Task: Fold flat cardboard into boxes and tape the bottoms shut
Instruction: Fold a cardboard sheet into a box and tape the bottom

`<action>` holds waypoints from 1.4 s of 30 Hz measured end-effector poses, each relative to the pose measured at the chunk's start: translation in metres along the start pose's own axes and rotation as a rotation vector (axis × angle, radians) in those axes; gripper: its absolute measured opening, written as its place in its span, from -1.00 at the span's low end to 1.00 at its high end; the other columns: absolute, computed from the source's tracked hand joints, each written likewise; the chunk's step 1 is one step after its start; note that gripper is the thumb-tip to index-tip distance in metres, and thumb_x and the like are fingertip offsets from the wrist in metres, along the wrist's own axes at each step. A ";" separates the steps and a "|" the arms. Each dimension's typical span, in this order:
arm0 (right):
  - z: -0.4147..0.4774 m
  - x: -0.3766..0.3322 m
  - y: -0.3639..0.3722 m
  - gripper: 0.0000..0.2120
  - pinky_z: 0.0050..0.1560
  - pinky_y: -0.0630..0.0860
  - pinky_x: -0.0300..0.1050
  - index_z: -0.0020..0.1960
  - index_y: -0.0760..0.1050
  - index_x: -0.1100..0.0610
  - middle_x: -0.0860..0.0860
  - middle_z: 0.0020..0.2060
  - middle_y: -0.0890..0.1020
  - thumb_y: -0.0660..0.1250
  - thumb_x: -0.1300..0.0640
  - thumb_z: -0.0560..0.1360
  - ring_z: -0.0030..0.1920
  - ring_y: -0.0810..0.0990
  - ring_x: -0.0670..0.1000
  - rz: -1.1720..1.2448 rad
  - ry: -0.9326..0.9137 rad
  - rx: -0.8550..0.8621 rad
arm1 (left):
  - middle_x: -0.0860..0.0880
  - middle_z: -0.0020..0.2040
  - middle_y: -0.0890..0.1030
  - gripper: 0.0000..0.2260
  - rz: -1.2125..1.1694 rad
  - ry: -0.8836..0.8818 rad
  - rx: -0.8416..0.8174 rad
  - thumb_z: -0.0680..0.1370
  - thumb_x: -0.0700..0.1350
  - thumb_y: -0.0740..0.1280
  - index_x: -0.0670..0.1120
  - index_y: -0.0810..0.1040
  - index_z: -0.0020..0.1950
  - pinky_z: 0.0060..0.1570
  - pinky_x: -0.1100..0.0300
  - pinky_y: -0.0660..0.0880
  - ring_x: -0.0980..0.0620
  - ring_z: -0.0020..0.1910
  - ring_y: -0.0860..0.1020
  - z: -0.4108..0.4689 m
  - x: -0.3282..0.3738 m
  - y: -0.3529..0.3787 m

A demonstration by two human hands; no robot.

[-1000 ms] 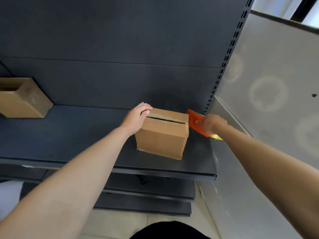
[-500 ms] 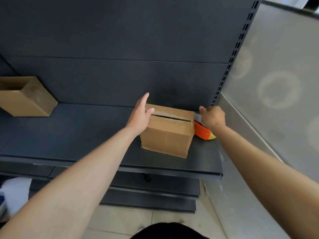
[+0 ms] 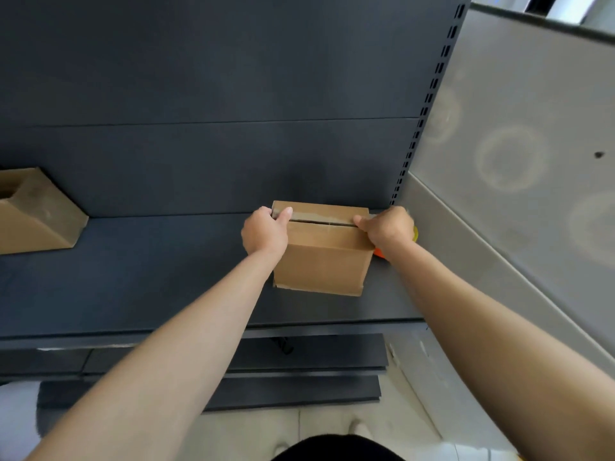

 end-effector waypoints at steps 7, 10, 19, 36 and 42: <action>-0.010 -0.001 0.009 -0.48 0.09 0.58 0.11 0.22 0.43 0.25 0.11 -0.16 0.50 0.32 -0.16 0.51 -0.08 0.52 0.14 0.119 0.097 -0.062 | -0.08 -0.14 0.50 -0.55 0.008 -0.151 -0.241 0.62 0.19 0.08 -0.19 0.47 -0.03 -0.20 0.11 0.39 -0.08 -0.16 0.47 0.007 -0.004 -0.002; -0.017 -0.001 0.011 -0.49 0.20 0.51 0.10 0.29 0.38 0.25 0.16 0.04 0.53 0.19 -0.15 0.58 0.08 0.53 0.19 0.195 0.119 -0.095 | -0.02 -0.26 0.40 -0.59 -0.083 -0.163 -0.276 0.62 0.17 0.08 -0.13 0.37 -0.22 -0.19 0.12 0.38 0.00 -0.26 0.41 0.006 -0.006 -0.005; -0.033 -0.004 0.009 -0.49 0.16 0.42 -0.04 0.31 0.41 0.23 0.07 0.01 0.49 0.08 -0.15 0.61 0.03 0.44 0.10 0.438 0.105 -0.031 | -0.02 -0.06 0.52 -0.73 -0.465 -0.173 -0.331 0.59 0.05 0.26 -0.16 0.51 0.04 -0.05 0.10 0.43 -0.03 -0.08 0.48 0.005 -0.019 -0.025; -0.060 0.001 0.066 -0.22 0.18 0.39 0.12 0.44 0.30 0.12 0.02 0.31 0.46 0.07 -0.43 0.47 0.31 0.43 0.13 0.759 0.143 -0.422 | -0.04 0.20 0.54 -0.41 -0.403 -0.221 -0.321 0.44 -0.53 0.19 -0.07 0.45 0.38 -0.09 0.20 0.45 -0.01 0.15 0.50 0.005 -0.099 -0.052; -0.059 0.003 0.078 -0.18 0.38 0.29 0.21 0.47 0.27 0.09 0.10 0.41 0.40 -0.02 -0.47 0.46 0.39 0.38 0.17 0.883 0.195 -0.477 | 0.01 -0.06 0.55 -0.73 -0.450 -0.226 -0.296 0.47 -0.43 0.23 -0.09 0.49 0.00 -0.10 0.21 0.49 -0.01 0.01 0.51 0.006 -0.118 -0.052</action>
Point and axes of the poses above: each hand's wrist, its own z-axis towards the middle knuckle, its own y-axis out of the palm, x = y × z, the point moved 1 cm from there along z, towards the middle knuckle
